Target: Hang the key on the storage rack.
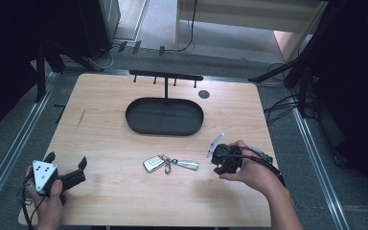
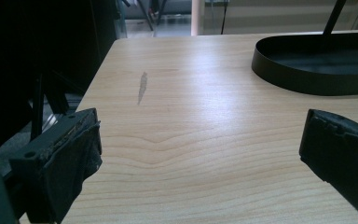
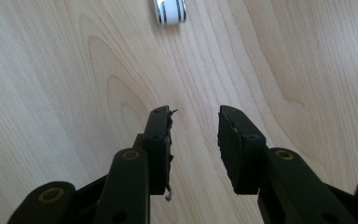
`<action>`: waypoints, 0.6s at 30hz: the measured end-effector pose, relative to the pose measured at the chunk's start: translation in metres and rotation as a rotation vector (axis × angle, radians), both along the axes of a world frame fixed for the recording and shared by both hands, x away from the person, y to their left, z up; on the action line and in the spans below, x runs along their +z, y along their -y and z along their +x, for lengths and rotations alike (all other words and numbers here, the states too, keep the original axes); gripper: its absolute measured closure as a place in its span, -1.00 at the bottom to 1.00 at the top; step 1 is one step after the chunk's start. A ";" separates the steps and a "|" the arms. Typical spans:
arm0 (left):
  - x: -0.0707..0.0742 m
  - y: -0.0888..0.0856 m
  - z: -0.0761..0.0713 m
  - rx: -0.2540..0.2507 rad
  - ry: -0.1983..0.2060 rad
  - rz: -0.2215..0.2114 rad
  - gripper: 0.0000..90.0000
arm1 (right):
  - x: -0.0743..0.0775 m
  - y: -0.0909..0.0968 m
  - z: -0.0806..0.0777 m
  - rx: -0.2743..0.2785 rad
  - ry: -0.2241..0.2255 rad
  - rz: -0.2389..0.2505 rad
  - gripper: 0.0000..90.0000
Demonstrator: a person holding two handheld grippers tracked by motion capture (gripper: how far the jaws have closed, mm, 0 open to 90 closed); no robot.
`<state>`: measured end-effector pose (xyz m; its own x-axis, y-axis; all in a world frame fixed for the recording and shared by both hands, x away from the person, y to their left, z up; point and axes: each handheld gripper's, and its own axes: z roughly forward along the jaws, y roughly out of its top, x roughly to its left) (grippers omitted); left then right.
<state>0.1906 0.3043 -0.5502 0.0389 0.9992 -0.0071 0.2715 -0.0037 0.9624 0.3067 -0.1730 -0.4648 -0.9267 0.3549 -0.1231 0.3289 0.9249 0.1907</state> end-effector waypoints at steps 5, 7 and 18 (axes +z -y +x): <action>0.000 0.000 0.000 0.000 -0.001 0.002 -1.00 | 0.003 -0.012 0.006 0.008 -0.002 -0.019 0.47; 0.000 0.000 0.000 -0.002 -0.002 0.004 -1.00 | 0.003 -0.017 0.008 0.012 -0.006 -0.021 0.51; 0.000 0.000 0.000 -0.003 -0.001 0.005 -1.00 | -0.002 -0.045 0.015 0.030 -0.020 -0.069 0.46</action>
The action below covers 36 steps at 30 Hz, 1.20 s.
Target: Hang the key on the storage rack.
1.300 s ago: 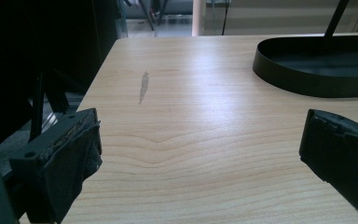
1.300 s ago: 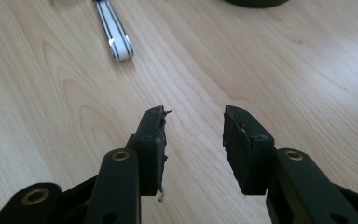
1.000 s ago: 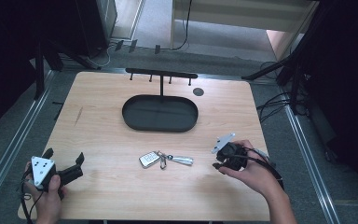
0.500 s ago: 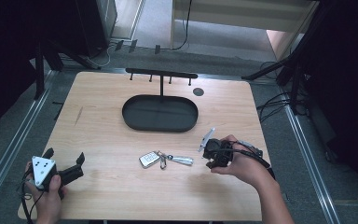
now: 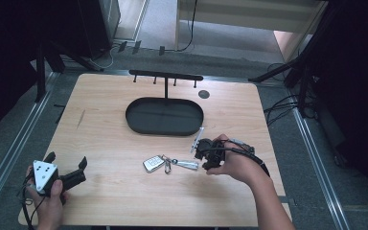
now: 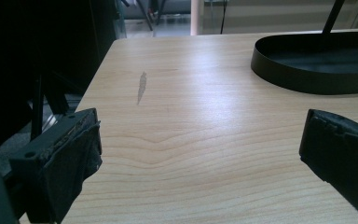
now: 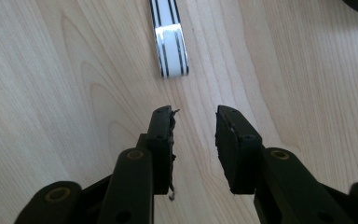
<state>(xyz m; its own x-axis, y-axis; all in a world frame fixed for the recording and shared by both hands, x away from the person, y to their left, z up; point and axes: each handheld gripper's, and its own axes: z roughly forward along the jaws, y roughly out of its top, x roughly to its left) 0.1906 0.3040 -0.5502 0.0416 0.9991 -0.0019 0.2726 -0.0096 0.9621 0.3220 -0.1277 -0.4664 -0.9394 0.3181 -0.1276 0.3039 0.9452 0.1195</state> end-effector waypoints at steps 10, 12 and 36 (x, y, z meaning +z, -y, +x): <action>0.000 0.001 0.000 -0.001 0.001 0.003 -1.00 | -0.013 -0.023 0.004 0.023 -0.024 -0.022 0.39; 0.000 0.001 0.000 -0.002 0.002 0.002 -1.00 | -0.017 -0.025 0.005 0.019 -0.031 -0.038 0.38; 0.000 0.001 0.000 -0.009 -0.002 0.009 -1.00 | -0.016 -0.030 0.018 0.003 -0.012 -0.069 0.66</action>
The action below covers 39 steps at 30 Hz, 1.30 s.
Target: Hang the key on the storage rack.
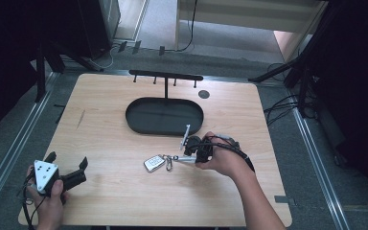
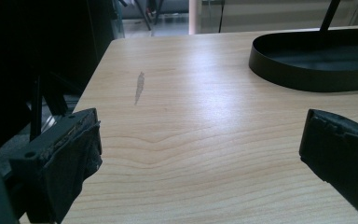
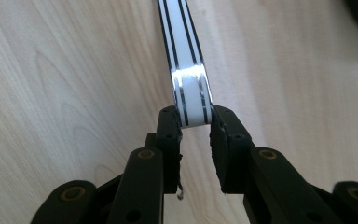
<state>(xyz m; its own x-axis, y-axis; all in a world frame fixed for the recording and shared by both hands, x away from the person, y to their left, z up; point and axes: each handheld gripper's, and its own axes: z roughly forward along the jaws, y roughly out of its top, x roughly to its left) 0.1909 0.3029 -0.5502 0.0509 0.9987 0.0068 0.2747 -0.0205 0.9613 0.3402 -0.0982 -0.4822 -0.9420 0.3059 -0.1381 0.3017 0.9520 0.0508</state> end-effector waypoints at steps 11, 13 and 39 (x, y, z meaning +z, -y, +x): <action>0.000 0.000 0.000 -0.002 0.000 0.000 -1.00 | 0.040 -0.002 0.003 0.041 0.110 0.001 0.67; 0.000 0.000 0.000 -0.002 -0.001 0.000 -1.00 | 0.048 -0.002 0.004 0.045 0.122 0.005 0.67; 0.000 0.000 0.000 -0.005 -0.001 0.000 -1.00 | 0.148 0.006 0.041 -0.014 0.314 0.041 0.67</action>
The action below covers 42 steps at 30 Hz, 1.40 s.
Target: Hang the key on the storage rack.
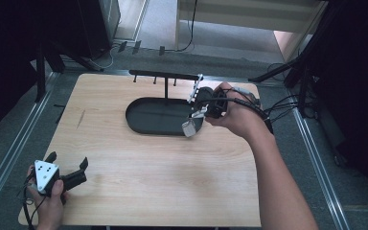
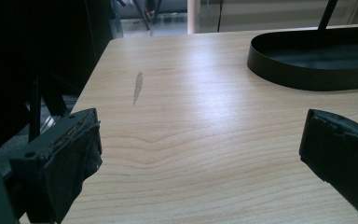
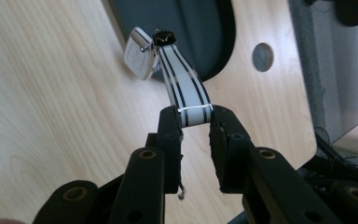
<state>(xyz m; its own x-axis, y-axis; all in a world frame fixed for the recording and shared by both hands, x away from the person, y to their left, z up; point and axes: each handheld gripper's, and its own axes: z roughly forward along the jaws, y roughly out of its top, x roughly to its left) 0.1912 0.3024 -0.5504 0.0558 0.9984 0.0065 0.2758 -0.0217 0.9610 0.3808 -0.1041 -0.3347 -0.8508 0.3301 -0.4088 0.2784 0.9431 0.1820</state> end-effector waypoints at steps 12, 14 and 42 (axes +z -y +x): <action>0.000 -0.001 0.000 0.000 0.001 -0.006 -1.00 | 0.023 -0.011 0.017 -0.021 0.039 0.029 0.67; 0.000 -0.001 0.000 0.000 0.002 -0.007 -1.00 | 0.025 -0.015 0.020 -0.019 0.039 0.019 0.67; 0.000 -0.001 0.000 -0.004 0.004 -0.014 -1.00 | 0.020 -0.030 0.071 -0.071 0.040 -0.016 0.67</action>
